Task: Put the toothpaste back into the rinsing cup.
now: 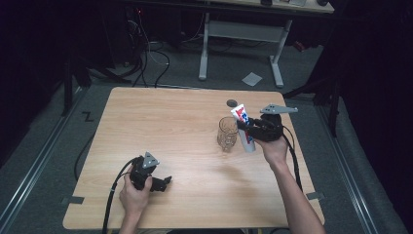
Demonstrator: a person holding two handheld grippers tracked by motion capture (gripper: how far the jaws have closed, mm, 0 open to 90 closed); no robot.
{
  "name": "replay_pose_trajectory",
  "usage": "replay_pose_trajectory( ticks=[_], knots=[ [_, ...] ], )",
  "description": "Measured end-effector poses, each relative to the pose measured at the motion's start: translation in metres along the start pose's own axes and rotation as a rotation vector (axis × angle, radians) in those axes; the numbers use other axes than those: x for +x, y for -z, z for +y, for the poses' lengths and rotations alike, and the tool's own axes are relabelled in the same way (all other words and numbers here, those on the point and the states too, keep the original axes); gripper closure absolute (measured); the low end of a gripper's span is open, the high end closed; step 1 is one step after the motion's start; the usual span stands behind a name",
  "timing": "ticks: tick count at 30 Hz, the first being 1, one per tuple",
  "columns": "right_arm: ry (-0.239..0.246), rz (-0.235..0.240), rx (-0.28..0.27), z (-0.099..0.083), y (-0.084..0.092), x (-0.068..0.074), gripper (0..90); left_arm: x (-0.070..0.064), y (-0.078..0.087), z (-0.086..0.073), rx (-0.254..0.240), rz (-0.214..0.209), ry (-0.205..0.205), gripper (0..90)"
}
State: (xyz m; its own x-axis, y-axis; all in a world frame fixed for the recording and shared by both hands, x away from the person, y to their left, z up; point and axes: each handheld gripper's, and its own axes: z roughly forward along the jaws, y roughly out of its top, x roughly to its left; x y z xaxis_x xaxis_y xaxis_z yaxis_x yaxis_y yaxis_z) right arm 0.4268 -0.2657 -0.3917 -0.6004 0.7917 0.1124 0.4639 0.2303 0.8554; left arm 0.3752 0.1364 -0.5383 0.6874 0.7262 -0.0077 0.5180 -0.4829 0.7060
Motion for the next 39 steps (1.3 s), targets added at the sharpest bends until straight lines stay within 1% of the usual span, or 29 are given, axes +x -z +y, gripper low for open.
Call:
replay_pose_trajectory(
  ticks=[12, 14, 20, 24, 27, 30, 32, 35, 39],
  knots=[
    [0.019, 0.019, -0.026, 0.014, -0.003, 0.004, 64.7, 0.000, 0.000, 0.000, -0.001, 0.001, 0.001, 0.7],
    [0.023, 0.024, -0.037, 0.017, -0.004, 0.005, 64.7, 0.000, 0.000, 0.000, -0.002, 0.001, 0.001, 0.8],
    [0.033, 0.028, -0.033, 0.024, -0.009, 0.007, 64.7, 0.000, 0.000, 0.000, -0.001, 0.001, 0.001, 0.8],
    [0.041, 0.032, -0.041, 0.030, -0.013, 0.009, 64.7, 0.000, 0.000, 0.000, -0.001, 0.001, 0.000, 0.8],
    [0.046, 0.026, -0.039, 0.033, -0.016, 0.009, 64.6, 0.000, 0.000, 0.000, 0.000, 0.001, 0.000, 0.8],
    [0.056, 0.001, -0.040, 0.036, -0.020, 0.009, 64.6, 0.000, 0.000, 0.000, 0.000, 0.000, 0.000, 0.8],
    [0.046, 0.003, -0.039, 0.037, -0.023, 0.008, 64.6, 0.000, 0.000, 0.000, 0.000, 0.000, 0.000, 0.7],
    [0.046, -0.002, -0.042, 0.040, -0.026, 0.008, 64.6, 0.000, 0.000, 0.000, -0.001, 0.000, 0.000, 0.8],
    [0.035, -0.004, -0.051, 0.041, -0.027, 0.006, 64.5, 0.000, 0.000, 0.000, 0.000, -0.001, -0.001, 0.8]
  ],
)
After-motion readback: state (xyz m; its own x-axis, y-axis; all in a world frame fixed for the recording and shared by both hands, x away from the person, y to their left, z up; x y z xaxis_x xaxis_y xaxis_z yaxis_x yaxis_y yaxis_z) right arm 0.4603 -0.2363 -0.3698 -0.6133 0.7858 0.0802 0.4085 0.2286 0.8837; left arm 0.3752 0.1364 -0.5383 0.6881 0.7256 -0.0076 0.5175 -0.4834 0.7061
